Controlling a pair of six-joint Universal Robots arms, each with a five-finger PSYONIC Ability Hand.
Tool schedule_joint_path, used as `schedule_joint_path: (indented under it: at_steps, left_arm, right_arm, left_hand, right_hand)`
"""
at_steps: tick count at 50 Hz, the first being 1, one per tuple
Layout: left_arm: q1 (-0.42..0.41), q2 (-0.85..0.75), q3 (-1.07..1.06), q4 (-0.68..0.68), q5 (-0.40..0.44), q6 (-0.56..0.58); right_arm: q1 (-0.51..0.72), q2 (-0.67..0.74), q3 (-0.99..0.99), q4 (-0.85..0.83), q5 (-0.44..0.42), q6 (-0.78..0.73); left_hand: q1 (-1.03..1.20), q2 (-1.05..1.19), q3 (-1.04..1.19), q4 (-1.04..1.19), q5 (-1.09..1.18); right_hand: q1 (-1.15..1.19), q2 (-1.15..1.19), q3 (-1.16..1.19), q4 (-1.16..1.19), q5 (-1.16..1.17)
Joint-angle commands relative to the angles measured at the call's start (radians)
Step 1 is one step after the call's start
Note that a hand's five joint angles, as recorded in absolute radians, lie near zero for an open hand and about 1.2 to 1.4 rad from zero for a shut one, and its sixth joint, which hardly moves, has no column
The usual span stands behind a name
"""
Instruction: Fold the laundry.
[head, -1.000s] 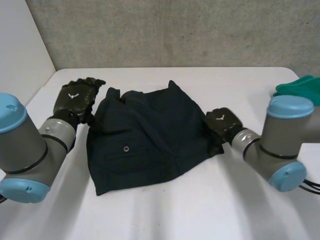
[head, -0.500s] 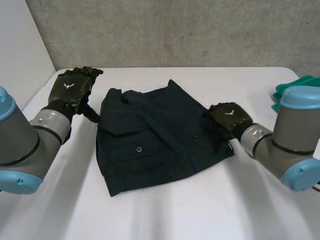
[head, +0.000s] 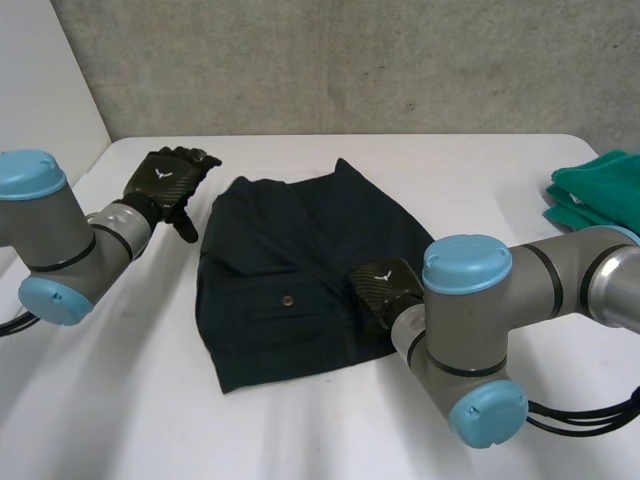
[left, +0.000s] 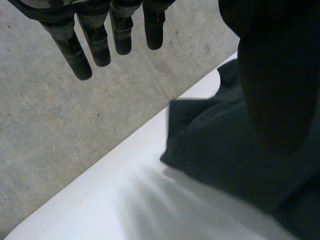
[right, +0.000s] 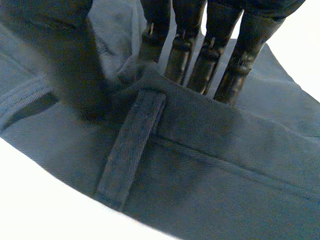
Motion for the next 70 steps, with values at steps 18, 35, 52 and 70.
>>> schedule_joint_path:
  at_steps: [18,35,52,70]
  left_arm:
    - [-0.027,0.120,-0.127,-0.005,0.006,0.004]
    - [-0.150,-0.043,0.040,0.043,0.019,0.008]
    - [-0.225,-0.303,0.298,0.178,0.108,0.008]
    - [-0.233,-0.460,0.469,0.196,0.091,0.018]
  right_arm:
    - [-0.424,-0.201,0.026,-0.022,-0.126,-0.562]
    - [-0.338,-0.213,-0.005,0.090,-0.111,-0.221]
    - [-0.142,-0.163,0.025,0.168,-0.046,0.382]
    - [-0.099,0.091,-0.219,0.173,-0.022,0.576]
  left_hand:
    - [0.016,0.003,-0.006,0.001,-0.016]
    - [0.031,0.017,0.009,0.015,-0.001]
    - [0.181,0.167,0.158,0.165,0.148]
    - [1.208,1.194,1.185,1.192,1.176]
  right_hand:
    - [0.578,0.400,0.453,0.449,0.494]
    - [-0.643,-0.822,-0.768,-0.773,-0.728]
    - [-0.643,-0.822,-0.768,-0.773,-0.728]
    - [0.490,0.311,0.365,0.360,0.405]
